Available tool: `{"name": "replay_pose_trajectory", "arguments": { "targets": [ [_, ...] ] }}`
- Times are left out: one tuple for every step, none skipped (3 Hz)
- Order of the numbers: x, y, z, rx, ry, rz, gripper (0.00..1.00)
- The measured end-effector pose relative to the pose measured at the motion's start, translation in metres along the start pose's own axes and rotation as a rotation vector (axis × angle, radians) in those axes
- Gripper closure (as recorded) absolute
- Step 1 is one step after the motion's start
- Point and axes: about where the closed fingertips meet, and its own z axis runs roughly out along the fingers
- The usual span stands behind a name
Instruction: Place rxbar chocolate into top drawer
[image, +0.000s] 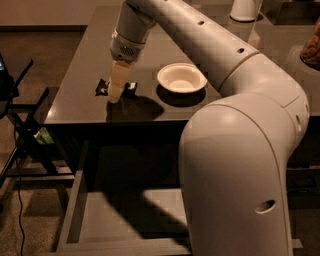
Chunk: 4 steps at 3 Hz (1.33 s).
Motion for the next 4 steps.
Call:
{"name": "replay_pose_trajectory", "arguments": {
  "targets": [
    [0.002,-0.001,0.002,-0.001,0.000,0.004,0.00],
    [0.016,-0.010,0.013,-0.011,0.000,0.026,0.00],
    [0.023,-0.019,0.029,-0.032,-0.011,0.034,0.00],
    [0.023,-0.019,0.031,-0.035,-0.013,0.035,0.00]
  ]
}}
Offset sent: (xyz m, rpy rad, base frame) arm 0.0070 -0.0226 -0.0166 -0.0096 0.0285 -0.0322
